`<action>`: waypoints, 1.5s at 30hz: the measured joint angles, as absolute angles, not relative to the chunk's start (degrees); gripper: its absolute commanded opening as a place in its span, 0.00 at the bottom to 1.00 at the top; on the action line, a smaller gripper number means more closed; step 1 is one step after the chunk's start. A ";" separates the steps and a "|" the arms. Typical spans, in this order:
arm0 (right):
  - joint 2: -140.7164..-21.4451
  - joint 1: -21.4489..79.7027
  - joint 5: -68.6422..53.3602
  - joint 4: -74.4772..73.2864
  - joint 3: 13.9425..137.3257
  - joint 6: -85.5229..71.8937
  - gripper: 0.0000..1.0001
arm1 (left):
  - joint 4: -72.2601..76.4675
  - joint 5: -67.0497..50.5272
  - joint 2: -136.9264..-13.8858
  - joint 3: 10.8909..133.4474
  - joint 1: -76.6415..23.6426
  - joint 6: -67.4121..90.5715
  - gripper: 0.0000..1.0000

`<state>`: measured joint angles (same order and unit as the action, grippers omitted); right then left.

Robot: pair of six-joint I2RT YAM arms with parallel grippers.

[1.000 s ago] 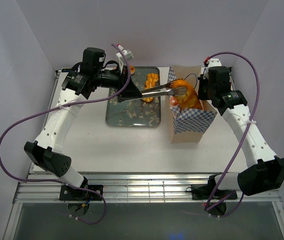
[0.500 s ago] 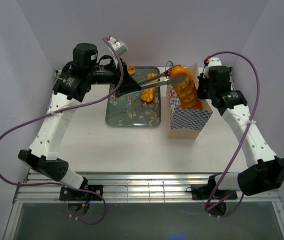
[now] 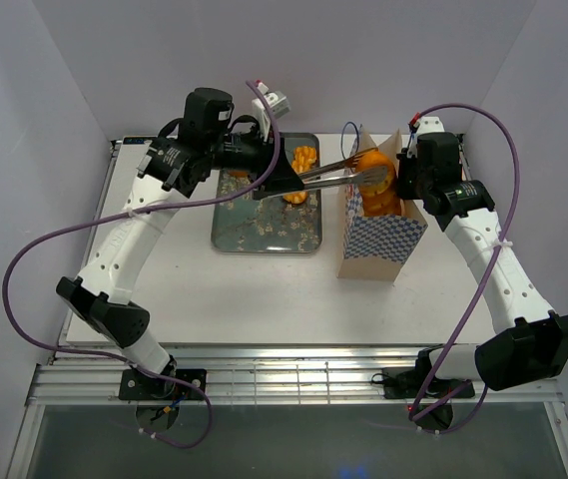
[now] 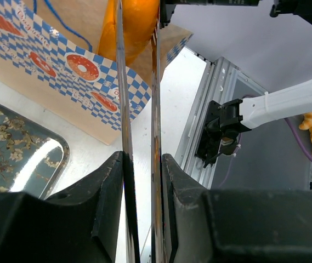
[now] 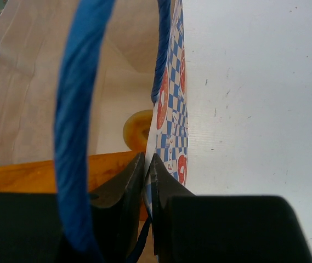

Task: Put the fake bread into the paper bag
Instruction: Place the fake bread in the paper bag.

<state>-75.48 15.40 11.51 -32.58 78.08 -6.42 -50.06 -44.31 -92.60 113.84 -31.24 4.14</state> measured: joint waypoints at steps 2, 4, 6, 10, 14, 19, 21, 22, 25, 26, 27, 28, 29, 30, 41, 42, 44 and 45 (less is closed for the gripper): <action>-75.48 15.40 11.66 -32.80 78.08 -6.42 0.15 | -51.03 -43.29 -93.73 115.18 -31.38 3.90 0.13; -75.48 15.40 11.68 -32.84 78.08 -6.42 0.15 | -52.40 -42.19 -95.07 117.45 -31.51 3.62 0.00; -75.48 15.40 11.66 -32.86 78.08 -6.42 0.15 | -53.74 -41.08 -95.85 119.28 -31.64 3.31 0.00; -75.48 15.42 11.64 -32.84 78.08 -6.44 0.16 | -55.81 -39.64 -96.03 120.97 -31.83 2.37 0.00; -75.48 15.42 11.62 -32.82 78.08 -6.44 0.16 | -58.83 -38.48 -96.25 123.57 -31.97 0.97 0.00; -75.48 15.42 11.66 -32.77 78.08 -6.44 0.16 | -62.33 -38.06 -97.25 130.10 -32.01 -0.86 0.00; -75.48 15.42 11.66 -32.82 78.08 -6.42 0.16 | -62.96 -38.06 -97.25 131.15 -32.01 -1.23 0.00; -75.48 15.42 11.64 -32.84 78.08 -6.39 0.16 | -63.05 -38.06 -97.23 131.41 -32.01 -1.34 0.00; -75.48 15.42 11.70 -32.82 78.08 -6.24 0.16 | -63.44 -38.22 -97.25 131.74 -32.01 -1.72 0.00; -75.48 15.42 11.70 -32.86 78.08 -6.20 0.16 | -63.55 -38.33 -97.25 131.74 -32.01 -1.89 0.00; -75.48 15.44 11.70 -32.88 78.08 -6.11 0.16 | -63.59 -38.33 -97.25 131.70 -32.01 -2.07 0.00; -75.48 15.44 11.70 -32.88 78.11 -6.00 0.16 | -63.66 -38.28 -97.23 131.59 -32.01 -2.24 0.00; -75.48 15.44 11.70 -32.88 78.11 -5.96 0.16 | -63.75 -38.26 -97.06 131.28 -32.01 -2.39 0.00; -75.48 15.44 11.70 -32.88 78.11 -5.89 0.16 | -63.83 -38.15 -96.68 130.69 -32.01 -2.57 0.00; -75.48 15.46 11.70 -32.99 78.11 -5.85 0.16 | -64.75 -39.22 -87.09 124.16 -32.01 -2.59 0.00; -75.48 15.46 11.73 -33.01 78.11 -5.85 0.16 | -64.71 -39.33 -85.93 123.50 -32.01 -2.59 0.00; -75.48 15.46 11.75 -33.01 78.11 -5.85 0.16 | -64.73 -39.48 -84.01 122.34 -32.01 -2.61 0.00; -75.48 15.46 11.79 -33.04 78.11 -5.85 0.16 | -64.77 -39.64 -83.46 122.10 -32.01 -2.66 0.00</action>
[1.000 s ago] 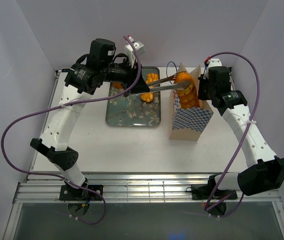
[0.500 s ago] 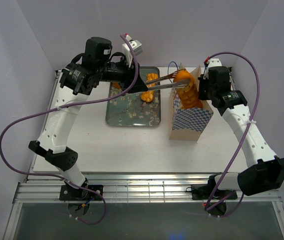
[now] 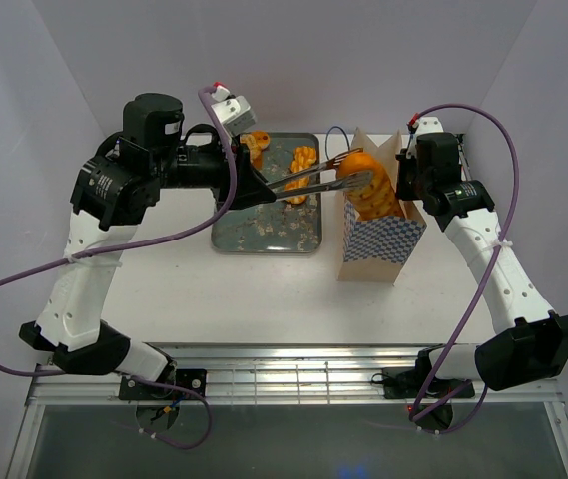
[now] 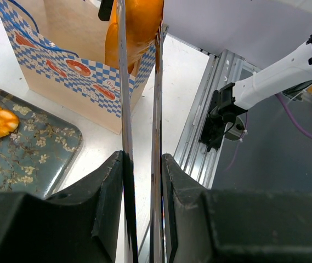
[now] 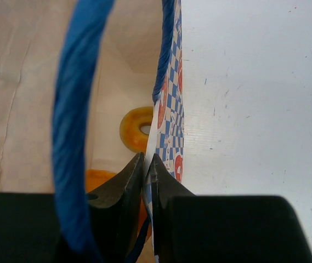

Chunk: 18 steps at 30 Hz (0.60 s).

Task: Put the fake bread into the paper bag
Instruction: Place the fake bread in the paper bag.

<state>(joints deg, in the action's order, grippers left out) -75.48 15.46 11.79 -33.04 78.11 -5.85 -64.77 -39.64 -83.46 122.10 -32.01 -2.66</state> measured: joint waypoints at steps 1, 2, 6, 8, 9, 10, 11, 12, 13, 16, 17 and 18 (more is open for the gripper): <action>-75.48 15.46 11.86 -33.04 78.11 -5.85 0.16 | -64.75 -39.70 -83.24 122.02 -32.01 -2.70 0.00; -75.48 15.46 11.88 -33.04 78.11 -5.85 0.16 | -64.73 -39.79 -83.29 122.02 -32.01 -2.74 0.00; -75.48 15.44 12.08 -33.08 78.11 -5.82 0.16 | -64.25 -40.32 -85.78 122.50 -32.14 -2.81 0.00; -75.48 15.44 12.34 -33.08 78.11 -5.80 0.16 | -63.75 -40.32 -87.77 122.76 -32.53 -3.01 0.00; -75.48 15.44 12.49 -33.10 78.11 -5.78 0.16 | -63.59 -40.32 -88.95 122.76 -32.82 -3.11 0.00; -75.48 15.44 12.62 -33.10 78.11 -5.76 0.16 | -63.48 -40.27 -90.13 122.76 -33.15 -3.27 0.00; -75.48 15.44 12.80 -33.17 78.11 -5.69 0.16 | -63.35 -40.23 -91.35 122.76 -33.50 -3.46 0.00; -75.48 15.44 12.95 -33.26 78.08 -5.72 0.16 | -63.40 -39.99 -92.55 122.76 -33.76 -3.62 0.00; -75.48 15.42 12.95 -33.26 78.08 -5.74 0.16 | -63.48 -39.77 -93.62 122.76 -34.00 -3.68 0.00; -75.48 15.46 12.93 -33.28 78.08 -5.76 0.16 | -63.44 -39.35 -96.09 122.72 -34.46 -3.97 0.00; -75.50 15.46 12.95 -33.30 78.08 -5.74 0.16 | -63.37 -39.33 -96.36 122.72 -34.59 -4.05 0.00; -75.50 15.46 12.93 -33.30 78.08 -5.76 0.16 | -63.40 -39.16 -96.36 122.72 -34.61 -4.10 0.00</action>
<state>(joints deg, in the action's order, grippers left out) -75.50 15.46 12.93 -33.30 78.08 -5.76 -63.40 -39.16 -96.36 122.72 -34.61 -4.10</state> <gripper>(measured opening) 0.158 0.394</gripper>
